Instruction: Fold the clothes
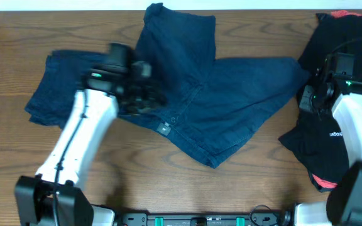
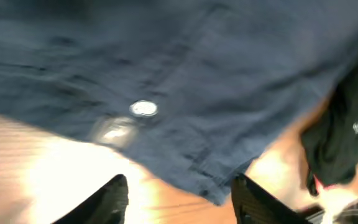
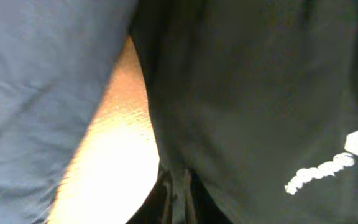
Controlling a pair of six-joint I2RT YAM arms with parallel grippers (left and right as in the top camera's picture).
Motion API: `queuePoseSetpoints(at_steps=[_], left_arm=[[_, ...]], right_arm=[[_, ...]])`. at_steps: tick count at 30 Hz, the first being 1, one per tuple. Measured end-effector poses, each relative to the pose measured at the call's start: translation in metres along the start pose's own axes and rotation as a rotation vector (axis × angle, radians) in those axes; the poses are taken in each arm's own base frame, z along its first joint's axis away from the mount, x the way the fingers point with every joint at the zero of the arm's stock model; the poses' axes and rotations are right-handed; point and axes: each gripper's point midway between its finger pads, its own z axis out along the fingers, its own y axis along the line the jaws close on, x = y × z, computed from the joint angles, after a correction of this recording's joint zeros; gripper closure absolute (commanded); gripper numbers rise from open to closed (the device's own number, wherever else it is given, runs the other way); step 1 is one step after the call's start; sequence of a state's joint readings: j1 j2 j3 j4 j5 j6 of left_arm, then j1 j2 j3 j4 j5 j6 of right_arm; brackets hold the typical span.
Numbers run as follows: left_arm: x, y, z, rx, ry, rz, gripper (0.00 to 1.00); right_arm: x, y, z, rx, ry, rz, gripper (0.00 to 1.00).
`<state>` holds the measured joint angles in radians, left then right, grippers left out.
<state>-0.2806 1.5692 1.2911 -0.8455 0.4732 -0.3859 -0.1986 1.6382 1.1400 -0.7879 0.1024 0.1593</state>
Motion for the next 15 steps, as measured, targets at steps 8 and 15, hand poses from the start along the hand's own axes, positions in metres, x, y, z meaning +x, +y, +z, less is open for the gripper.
queuePoseSetpoints(at_steps=[8, 15], left_arm=[[0.050, -0.094, 0.060, 0.120, 0.076, 0.295, 0.49], [0.095, -0.094, 0.125, 0.062, 0.240, 0.316, 0.49]], right_arm=[[0.033, 0.007, 0.070, -0.036, 0.214, -0.032, 0.97], [0.017, -0.001, 0.081, -0.009, 0.183, 0.013, 0.98]])
